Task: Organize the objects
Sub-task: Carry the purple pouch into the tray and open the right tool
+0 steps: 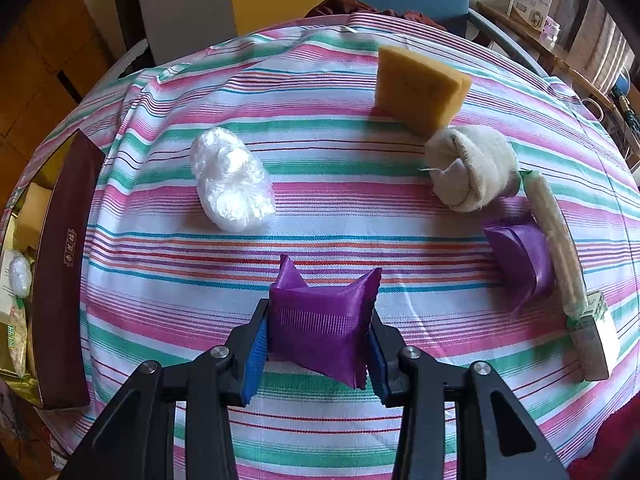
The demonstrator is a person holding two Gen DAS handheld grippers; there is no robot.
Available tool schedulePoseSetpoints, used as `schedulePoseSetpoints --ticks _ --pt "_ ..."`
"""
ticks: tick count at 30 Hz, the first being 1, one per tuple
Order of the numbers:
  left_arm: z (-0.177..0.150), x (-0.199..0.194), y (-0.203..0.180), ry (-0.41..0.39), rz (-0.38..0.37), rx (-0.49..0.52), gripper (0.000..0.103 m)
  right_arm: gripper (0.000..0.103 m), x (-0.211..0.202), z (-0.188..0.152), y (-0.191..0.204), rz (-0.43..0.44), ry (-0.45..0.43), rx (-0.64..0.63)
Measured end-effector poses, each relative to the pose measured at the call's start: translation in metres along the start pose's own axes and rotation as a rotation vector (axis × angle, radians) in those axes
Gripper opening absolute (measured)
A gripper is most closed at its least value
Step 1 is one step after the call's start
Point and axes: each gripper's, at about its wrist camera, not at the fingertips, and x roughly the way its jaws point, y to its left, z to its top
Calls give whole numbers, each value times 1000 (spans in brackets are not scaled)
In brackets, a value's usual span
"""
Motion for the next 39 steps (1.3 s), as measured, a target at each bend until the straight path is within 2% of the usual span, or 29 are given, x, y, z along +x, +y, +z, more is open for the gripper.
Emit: schedulePoseSetpoints --ticks 7,14,21,24,27,31,35,39 --pt "-28 -46 -6 -57 25 34 89 43 -2 -2 -3 7 -8 11" --pt "-43 -59 0 -59 16 -5 92 43 -8 -4 -2 9 -39 20" --pt "-52 -62 13 -54 -6 -50 103 43 -43 -6 -10 23 -141 101" --pt "-55 -63 20 -50 -10 -71 103 43 -68 -3 0 48 -207 97" --pt "-57 -65 29 -50 -5 -92 103 43 -93 4 29 124 -256 41" --pt "-61 -69 47 -49 4 -134 103 43 -109 12 96 231 -270 -97" --pt "-67 -72 62 -47 5 -171 103 42 -95 21 172 341 -209 -223" --pt "-73 -73 74 -49 22 -192 103 42 -64 21 238 385 -118 -320"
